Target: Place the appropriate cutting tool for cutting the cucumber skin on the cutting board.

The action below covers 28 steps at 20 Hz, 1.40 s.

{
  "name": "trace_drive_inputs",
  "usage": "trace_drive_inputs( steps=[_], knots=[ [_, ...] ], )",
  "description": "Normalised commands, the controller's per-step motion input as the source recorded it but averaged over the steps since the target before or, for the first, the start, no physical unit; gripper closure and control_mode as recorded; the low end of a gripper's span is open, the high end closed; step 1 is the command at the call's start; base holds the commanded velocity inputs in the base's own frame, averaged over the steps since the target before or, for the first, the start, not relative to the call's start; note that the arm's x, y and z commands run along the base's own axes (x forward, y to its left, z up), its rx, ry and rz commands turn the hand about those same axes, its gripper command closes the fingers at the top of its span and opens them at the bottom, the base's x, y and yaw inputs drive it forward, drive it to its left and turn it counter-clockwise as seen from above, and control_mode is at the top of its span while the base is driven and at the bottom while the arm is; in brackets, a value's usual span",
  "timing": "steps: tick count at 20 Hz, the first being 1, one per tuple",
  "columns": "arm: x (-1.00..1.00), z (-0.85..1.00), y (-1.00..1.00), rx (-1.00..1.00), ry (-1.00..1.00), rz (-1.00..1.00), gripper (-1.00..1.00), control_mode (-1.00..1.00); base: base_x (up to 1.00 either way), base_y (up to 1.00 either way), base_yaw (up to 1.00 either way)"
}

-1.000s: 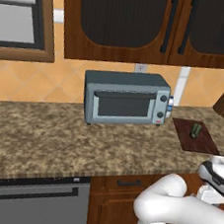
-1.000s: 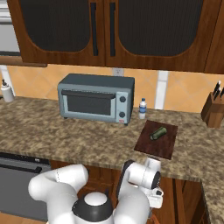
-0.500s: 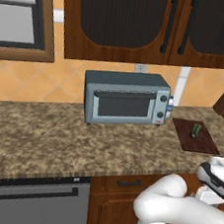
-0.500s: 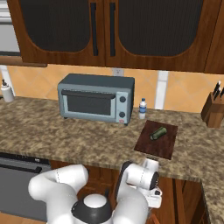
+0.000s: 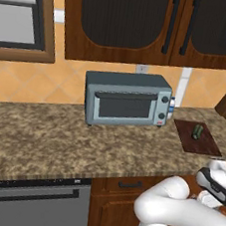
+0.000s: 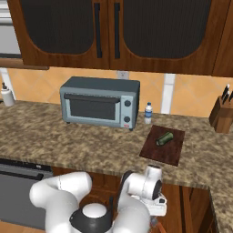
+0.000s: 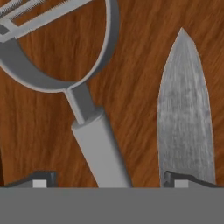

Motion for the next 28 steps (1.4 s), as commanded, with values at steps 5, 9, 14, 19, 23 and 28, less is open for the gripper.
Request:
trace_drive_inputs(
  steps=[5,9,14,19,23,28],
  knots=[
    [-0.23,-0.39,0.23,0.0,-0.07,0.1,-1.0,-1.0,0.0,0.0,0.0],
    [-0.33,-0.45,0.19,-0.01,-0.02,0.07,-1.0,-1.0,0.0,0.0,0.0],
    [-0.31,-0.3,0.23,0.0,-0.05,0.06,1.0,-1.0,0.0,0.0,0.0],
    [-0.22,0.0,0.16,0.0,-0.08,0.06,1.0,-1.0,0.0,0.0,0.0],
    [-0.04,0.28,0.05,0.06,-0.06,0.06,1.0,-1.0,0.0,0.0,0.0],
    [0.0,0.81,0.0,0.08,-0.09,0.05,1.0,-1.0,0.0,0.0,0.0]
  ],
)
